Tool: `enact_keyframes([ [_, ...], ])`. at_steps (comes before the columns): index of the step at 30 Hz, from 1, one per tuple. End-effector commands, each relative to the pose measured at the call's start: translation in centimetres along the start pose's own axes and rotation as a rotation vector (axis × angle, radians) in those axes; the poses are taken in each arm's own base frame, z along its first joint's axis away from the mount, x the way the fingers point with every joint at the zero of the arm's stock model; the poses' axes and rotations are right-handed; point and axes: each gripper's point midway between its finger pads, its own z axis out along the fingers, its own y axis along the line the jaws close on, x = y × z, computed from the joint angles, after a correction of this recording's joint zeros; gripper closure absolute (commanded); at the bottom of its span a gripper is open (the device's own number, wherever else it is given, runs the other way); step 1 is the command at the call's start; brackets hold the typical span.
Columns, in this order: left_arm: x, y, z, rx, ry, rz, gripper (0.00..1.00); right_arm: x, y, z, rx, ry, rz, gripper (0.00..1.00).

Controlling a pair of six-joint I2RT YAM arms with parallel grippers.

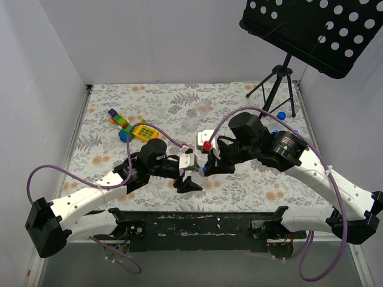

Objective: Screw on the bottle caps
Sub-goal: Screw the bottle cap onto the plastic bottle.

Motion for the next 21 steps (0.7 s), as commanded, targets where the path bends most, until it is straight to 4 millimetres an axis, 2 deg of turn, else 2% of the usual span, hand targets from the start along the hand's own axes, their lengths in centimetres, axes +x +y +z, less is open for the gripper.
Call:
enact_keyframes([
  [1,-2.2,7.4,-2.7,-0.478,-0.018,0.094,1.0,-0.2,-3.2,0.7,0.247,-0.002,0.44,0.99],
  [4,-3.0,9.3,-4.4,-0.695,-0.039,0.147,1.0,2.4,-5.1,0.9,0.438,0.064,0.728,0.99],
  [8,-3.3,11.0,-7.1,-1.005,-0.052,0.152,1.0,4.4,-5.3,2.0,0.544,0.05,1.014,0.99],
  [11,-2.7,11.1,-7.8,-1.144,0.009,0.201,1.0,4.8,-5.6,2.6,0.574,-0.029,1.103,0.99],
  [13,-1.9,11.0,-7.6,-1.171,0.068,0.24,1.0,4.0,-5.6,2.6,0.549,-0.086,1.093,0.99],
  [14,-1.4,11.0,-7.2,-1.161,0.077,0.232,1.0,3.3,-5.7,2.2,0.543,-0.11,1.069,0.95],
  [18,-1.6,9.6,-4.7,-0.972,0.039,0.176,1.0,0.2,-5.9,-1.0,0.534,-0.172,0.837,0.56],
  [21,-1.5,8.4,-2.9,-0.764,0.017,0.12,1.0,-1.3,-5.2,-3.7,0.516,-0.183,0.626,0.36],
])
